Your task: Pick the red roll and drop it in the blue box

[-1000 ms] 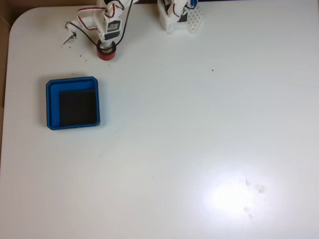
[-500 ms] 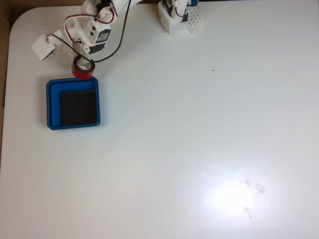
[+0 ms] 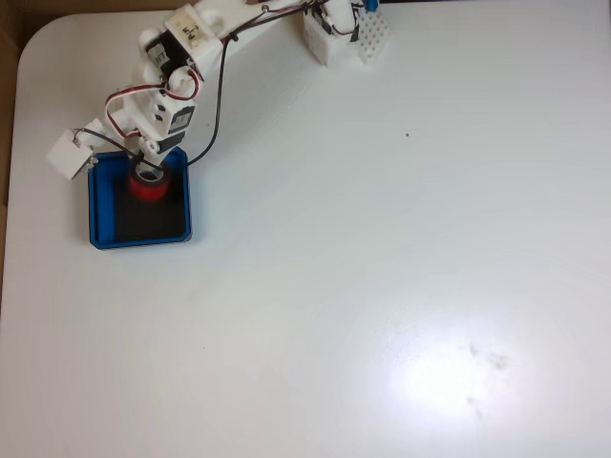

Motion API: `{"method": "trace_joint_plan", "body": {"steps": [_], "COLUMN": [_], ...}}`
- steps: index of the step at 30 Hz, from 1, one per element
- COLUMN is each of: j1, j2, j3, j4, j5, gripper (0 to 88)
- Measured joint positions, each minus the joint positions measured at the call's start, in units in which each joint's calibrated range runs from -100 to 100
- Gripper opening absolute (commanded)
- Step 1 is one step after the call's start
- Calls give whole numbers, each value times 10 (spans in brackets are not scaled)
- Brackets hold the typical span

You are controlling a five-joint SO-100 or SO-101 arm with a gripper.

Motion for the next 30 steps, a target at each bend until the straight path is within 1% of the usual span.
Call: {"method": "trace_joint_plan", "body": {"steps": [12,30], "j1": [-1,0], "j2": [103,117], "j3": [-103,-107], "j4": [-1,-2], "j5": [2,0], "gripper": [10,12]}}
